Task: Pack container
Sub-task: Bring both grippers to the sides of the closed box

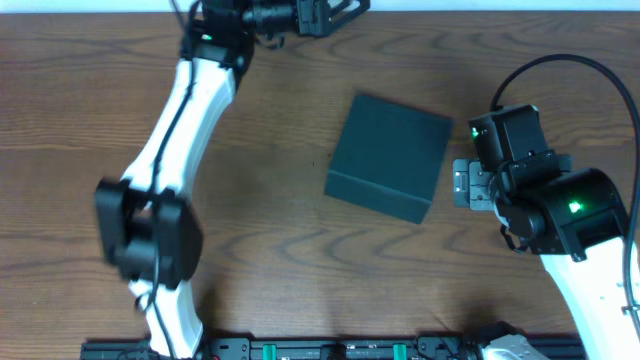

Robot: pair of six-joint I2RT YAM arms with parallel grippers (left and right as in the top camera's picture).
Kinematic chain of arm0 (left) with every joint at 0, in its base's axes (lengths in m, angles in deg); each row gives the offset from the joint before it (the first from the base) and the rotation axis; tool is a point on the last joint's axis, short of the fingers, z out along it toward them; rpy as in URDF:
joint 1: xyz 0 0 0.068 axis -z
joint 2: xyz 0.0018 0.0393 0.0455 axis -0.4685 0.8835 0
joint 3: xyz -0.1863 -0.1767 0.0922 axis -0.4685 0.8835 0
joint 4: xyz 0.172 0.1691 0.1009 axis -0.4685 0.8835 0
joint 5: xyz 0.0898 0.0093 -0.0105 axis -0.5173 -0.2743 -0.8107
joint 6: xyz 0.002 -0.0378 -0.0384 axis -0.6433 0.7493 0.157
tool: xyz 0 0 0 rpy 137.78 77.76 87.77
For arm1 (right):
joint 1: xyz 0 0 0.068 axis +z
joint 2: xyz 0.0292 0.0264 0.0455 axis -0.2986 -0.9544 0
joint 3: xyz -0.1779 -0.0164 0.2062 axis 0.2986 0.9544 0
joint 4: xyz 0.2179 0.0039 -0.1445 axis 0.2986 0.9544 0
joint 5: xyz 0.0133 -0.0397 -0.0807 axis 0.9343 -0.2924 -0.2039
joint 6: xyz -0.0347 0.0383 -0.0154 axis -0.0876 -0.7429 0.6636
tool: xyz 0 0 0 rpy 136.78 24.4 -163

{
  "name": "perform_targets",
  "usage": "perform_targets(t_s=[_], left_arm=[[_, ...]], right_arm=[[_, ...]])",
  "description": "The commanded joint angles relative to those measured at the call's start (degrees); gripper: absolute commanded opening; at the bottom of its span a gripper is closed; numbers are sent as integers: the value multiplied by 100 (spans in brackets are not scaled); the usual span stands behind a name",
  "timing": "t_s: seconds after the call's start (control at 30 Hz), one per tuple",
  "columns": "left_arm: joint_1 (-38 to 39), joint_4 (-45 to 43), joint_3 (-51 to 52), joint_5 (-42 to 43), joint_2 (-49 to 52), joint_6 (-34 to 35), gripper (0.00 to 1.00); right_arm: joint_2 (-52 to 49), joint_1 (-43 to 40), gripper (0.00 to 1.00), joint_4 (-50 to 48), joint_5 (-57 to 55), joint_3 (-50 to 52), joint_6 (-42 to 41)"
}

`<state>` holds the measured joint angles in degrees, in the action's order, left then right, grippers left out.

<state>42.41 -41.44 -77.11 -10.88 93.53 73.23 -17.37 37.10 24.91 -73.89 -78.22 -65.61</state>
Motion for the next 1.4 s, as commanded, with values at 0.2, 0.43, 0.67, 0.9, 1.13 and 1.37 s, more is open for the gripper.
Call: perform_targets(t_s=[0.2,0.43,0.67,0.9,1.13,1.37], left_arm=[[951,4352,-87,-4765,-1751,-2859,95],[1069,7243,-44,-5396,-2199,-2798,95],[1102,7333,1097,-5654,-2542,-2865,95],[1517,5716,3488,-5584,-3150,-2688,95],[2444,4201,4717,-5720,-3156,-2472,95],[2994,3093,5219,-6306,-3136,-2474,95]], right_arm=[[39,-26,99,-232,120,157,70],[-81,-26,99,-1088,459,1034,70],[-544,-26,99,-2485,743,2028,72],[-1296,-20,99,-3348,935,2142,68],[-1906,-20,99,-3668,1051,2142,46],[-2140,-15,99,-3694,1062,2144,0]])
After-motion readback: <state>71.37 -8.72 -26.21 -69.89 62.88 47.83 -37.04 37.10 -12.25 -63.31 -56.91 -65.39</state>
